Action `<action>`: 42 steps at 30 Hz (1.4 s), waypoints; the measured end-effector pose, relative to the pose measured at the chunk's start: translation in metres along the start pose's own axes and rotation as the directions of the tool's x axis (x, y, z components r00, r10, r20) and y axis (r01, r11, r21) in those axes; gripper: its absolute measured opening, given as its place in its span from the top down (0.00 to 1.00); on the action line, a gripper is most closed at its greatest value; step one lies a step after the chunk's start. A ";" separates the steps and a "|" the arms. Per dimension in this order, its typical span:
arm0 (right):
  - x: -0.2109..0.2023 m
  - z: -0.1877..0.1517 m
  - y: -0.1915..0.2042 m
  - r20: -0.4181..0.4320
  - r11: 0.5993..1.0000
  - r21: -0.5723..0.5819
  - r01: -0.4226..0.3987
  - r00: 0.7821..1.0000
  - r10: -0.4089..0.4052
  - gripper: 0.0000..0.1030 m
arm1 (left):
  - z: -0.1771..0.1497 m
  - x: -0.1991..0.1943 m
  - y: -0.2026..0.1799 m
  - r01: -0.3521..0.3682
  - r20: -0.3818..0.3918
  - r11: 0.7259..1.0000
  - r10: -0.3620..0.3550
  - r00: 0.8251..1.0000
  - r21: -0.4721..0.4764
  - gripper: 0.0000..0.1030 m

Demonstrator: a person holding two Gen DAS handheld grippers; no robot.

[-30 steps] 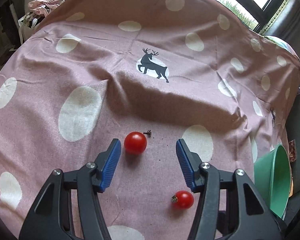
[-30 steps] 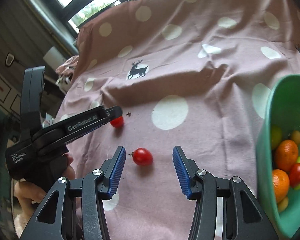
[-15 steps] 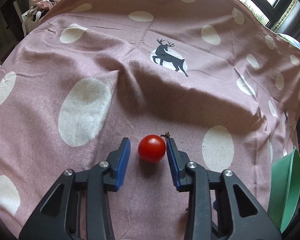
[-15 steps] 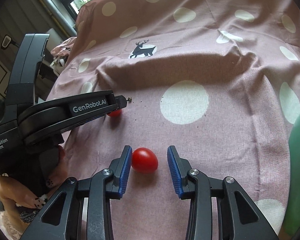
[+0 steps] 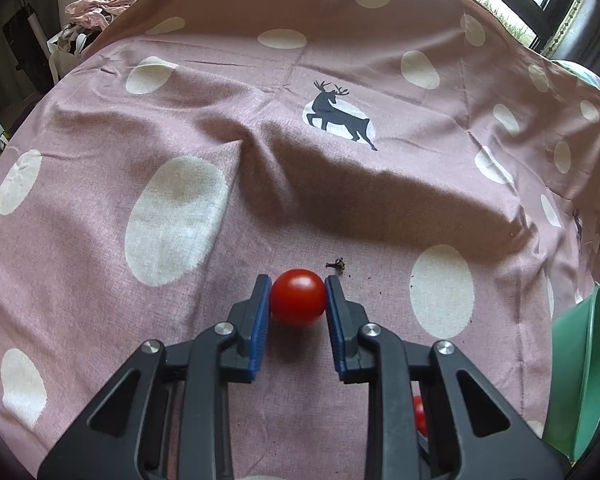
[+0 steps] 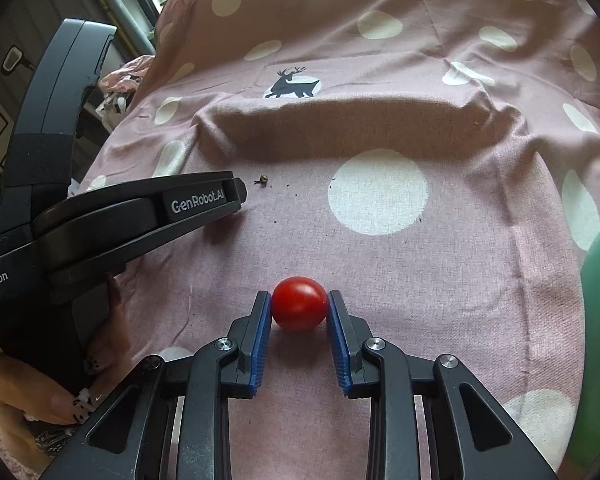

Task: Organize fruits
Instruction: 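Carry the cherry tomato with the right tool into the green bowl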

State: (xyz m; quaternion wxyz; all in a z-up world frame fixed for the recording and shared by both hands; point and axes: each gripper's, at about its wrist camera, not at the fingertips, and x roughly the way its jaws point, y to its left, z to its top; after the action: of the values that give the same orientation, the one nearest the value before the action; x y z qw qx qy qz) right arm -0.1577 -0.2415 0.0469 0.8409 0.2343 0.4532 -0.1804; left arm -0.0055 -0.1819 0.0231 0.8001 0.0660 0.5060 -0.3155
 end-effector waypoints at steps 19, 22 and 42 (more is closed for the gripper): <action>-0.061 0.001 -0.038 0.177 0.986 0.163 -0.029 0.984 0.000 0.71 | -0.035 -0.103 -0.045 0.091 0.204 0.988 -0.115 0.972 0.125 0.74; -0.076 -0.001 -0.048 0.221 0.981 0.192 -0.024 0.975 -0.019 0.71 | -0.042 -0.117 -0.057 0.112 0.228 0.979 -0.149 0.962 0.168 0.74; -0.161 -0.030 -0.128 0.368 0.895 0.440 0.069 0.895 -0.250 0.71 | -0.084 -0.145 -0.152 0.261 0.196 0.881 -0.358 0.913 0.393 0.74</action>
State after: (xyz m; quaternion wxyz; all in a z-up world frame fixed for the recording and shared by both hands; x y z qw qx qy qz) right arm -0.3287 -0.3154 0.1397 0.8301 0.3251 0.2331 -0.3884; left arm -0.1991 -0.2035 0.1387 0.7729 0.0863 0.3333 -0.5330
